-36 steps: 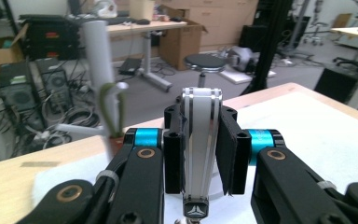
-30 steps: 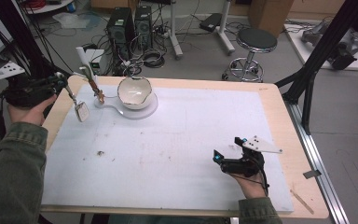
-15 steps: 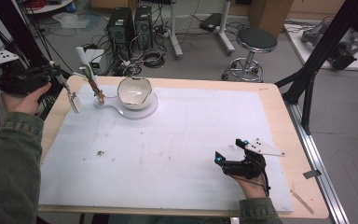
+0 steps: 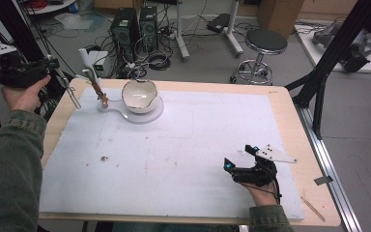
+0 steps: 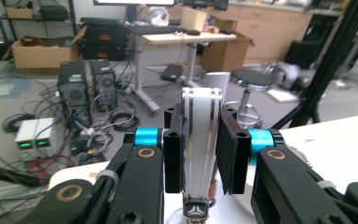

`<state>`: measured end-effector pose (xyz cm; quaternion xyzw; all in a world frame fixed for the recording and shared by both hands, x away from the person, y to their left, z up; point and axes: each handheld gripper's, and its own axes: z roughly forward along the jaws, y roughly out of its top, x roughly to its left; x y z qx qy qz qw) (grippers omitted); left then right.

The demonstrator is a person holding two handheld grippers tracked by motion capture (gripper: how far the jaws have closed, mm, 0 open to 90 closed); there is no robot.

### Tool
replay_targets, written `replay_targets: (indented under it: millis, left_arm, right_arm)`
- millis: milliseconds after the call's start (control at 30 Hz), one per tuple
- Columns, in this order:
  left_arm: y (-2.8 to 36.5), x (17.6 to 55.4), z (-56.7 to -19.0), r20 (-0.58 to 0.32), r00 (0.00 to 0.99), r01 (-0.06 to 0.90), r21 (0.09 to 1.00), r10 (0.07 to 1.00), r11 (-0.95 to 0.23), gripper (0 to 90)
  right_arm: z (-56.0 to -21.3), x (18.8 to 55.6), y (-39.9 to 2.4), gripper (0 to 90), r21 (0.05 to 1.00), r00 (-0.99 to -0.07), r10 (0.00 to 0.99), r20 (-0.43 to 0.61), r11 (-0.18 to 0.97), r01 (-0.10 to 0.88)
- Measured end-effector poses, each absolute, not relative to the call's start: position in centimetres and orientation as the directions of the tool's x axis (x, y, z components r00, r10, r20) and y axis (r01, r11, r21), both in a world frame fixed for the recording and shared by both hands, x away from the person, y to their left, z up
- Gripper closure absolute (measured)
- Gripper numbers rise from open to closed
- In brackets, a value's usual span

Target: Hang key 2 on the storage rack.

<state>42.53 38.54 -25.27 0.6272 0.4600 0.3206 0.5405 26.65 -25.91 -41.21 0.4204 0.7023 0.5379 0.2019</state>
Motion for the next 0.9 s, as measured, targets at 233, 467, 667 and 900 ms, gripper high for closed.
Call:
replay_targets:
  millis: [233,467,667,900]
  left_arm:
    - [38.7,44.1,-24.7,-0.082,0.339,0.231,0.973,0.937,0.002,74.1]
    - [38.9,45.4,-24.8,-0.077,0.295,0.228,0.974,0.952,0.008,74.1]
    - [38.7,46.7,-25.6,-0.102,0.257,0.238,0.97,0.961,0.04,74.1]
    - [38.3,47.4,-25.7,-0.095,0.244,0.235,0.971,0.965,0.037,74.1]
  right_arm:
    - [-41.2,26.6,-26.1,0.4,0.927,-0.566,0.807,0.169,0.066,0.37]
    - [-41.3,26.7,-26.2,0.4,0.925,-0.564,0.808,0.173,0.064,0.375]
    - [-41.4,26.5,-26.1,0.4,0.924,-0.568,0.806,0.167,0.074,0.376]
    - [-41.5,26.5,-26.3,0.4,0.924,-0.564,0.809,0.166,0.072,0.375]
